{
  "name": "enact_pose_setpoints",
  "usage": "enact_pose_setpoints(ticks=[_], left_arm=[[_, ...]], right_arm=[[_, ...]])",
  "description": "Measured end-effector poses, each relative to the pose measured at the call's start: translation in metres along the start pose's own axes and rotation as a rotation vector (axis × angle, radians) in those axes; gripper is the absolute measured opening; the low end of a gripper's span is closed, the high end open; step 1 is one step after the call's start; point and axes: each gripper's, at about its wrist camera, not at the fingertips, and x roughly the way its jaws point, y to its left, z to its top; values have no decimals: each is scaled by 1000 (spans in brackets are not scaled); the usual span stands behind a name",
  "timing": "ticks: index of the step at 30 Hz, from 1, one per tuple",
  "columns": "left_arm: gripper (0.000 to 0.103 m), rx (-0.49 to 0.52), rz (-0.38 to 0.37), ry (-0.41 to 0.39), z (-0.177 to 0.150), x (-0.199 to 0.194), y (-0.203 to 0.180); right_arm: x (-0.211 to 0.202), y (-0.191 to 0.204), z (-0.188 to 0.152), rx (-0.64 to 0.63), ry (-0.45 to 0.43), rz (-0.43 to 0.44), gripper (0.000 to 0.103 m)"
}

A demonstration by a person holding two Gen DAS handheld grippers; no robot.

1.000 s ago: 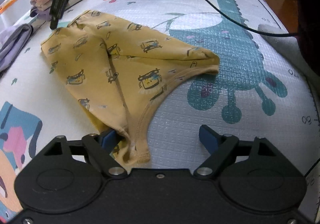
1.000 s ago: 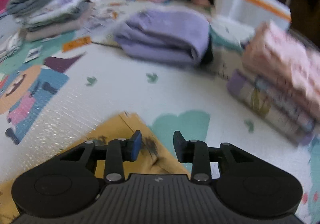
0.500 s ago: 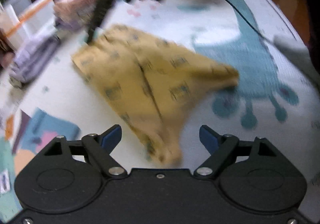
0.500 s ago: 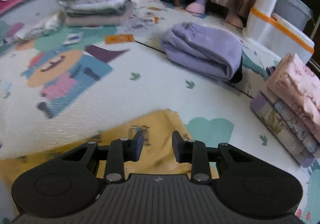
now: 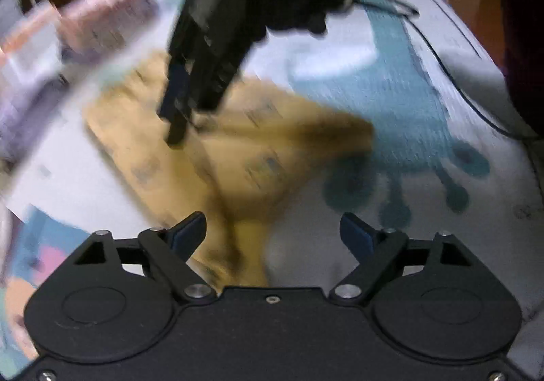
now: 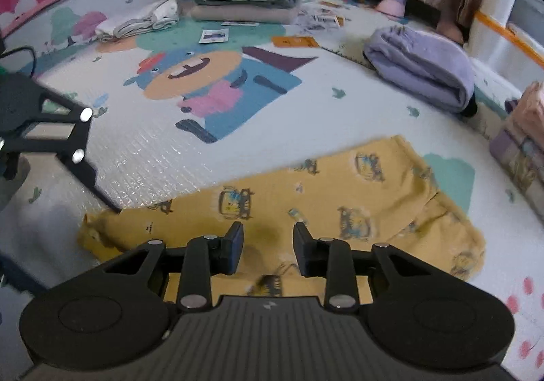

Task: Fold clothes
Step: 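Fold the held hem over the shirt with the left tool, then grasp one end of the folded yellow shirt with both tools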

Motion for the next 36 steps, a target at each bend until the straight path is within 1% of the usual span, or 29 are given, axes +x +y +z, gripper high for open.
enact_pose_setpoints(ticks=[1,2,4,5,6,7,8,9,10,11,13,14,16,18,19,20,22,23,24,26,27,28,31,34,36], left_arm=[[92,-11,-17,32,-4,5,0],[92,-28,-22,30,-3,2,1],[91,-60,-33,26,-2,-5,2],[91,-76,-38,24,-1,-9,3],[91,-93,-43,22,-1,-12,4],[92,-107,-56,34,-1,-11,4],[95,-97,-72,61,-4,-6,3],[95,-50,-65,63,-3,-8,-1],[94,-17,-62,61,-2,-10,-2],[94,-20,-69,51,1,-15,1],[94,-96,-86,11,7,-28,20],[94,-139,-69,-7,7,-30,30],[94,-248,-43,-43,9,-34,57],[93,-363,-36,-60,10,-33,88],[93,-411,-41,-65,13,-33,102],[93,-432,-52,-68,16,-32,115],[93,-423,-56,-54,28,-27,135],[93,-407,-64,-31,35,-24,144],[93,-389,-66,-13,42,-20,153],[92,-342,-44,9,58,-9,174],[89,-320,-40,20,65,-3,186],[81,-299,-36,31,72,2,198],[65,-269,-43,39,90,23,238],[62,-281,-43,35,104,49,279],[61,-289,-58,23,111,63,298]], right_arm=[[6,0,-4,15,15,4,34],[9,4,-9,3,19,6,37],[7,12,-9,-73,12,-10,37],[2,13,-8,-76,-1,-15,37],[-4,11,-7,-51,-27,-11,38],[-2,9,-8,-31,-14,-13,40],[0,6,-9,-13,2,-14,44],[3,6,-11,-16,10,-15,47],[5,6,-13,-20,17,-16,47],[2,5,-12,-28,29,-15,44],[-11,-9,-12,41,-5,-15,42],[-18,-16,-12,76,-23,-15,42],[-31,-41,-19,204,-56,-33,42],[-38,-70,-28,327,-74,-63,43],[-41,-85,-34,387,-82,-80,44],[-43,-101,-41,456,-88,-90,44],[-45,-129,-55,582,-101,-107,44],[-45,-141,-60,624,-107,-110,44],[-44,-153,-64,661,-113,-108,44],[-40,-170,-70,694,-123,-115,44],[-35,-178,-72,715,-123,-104,44],[-31,-185,-73,737,-128,-94,44],[-18,-203,-75,784,-138,-59,44],[-10,-211,-70,748,-141,-51,44],[-7,-218,-69,746,-148,-49,44]])
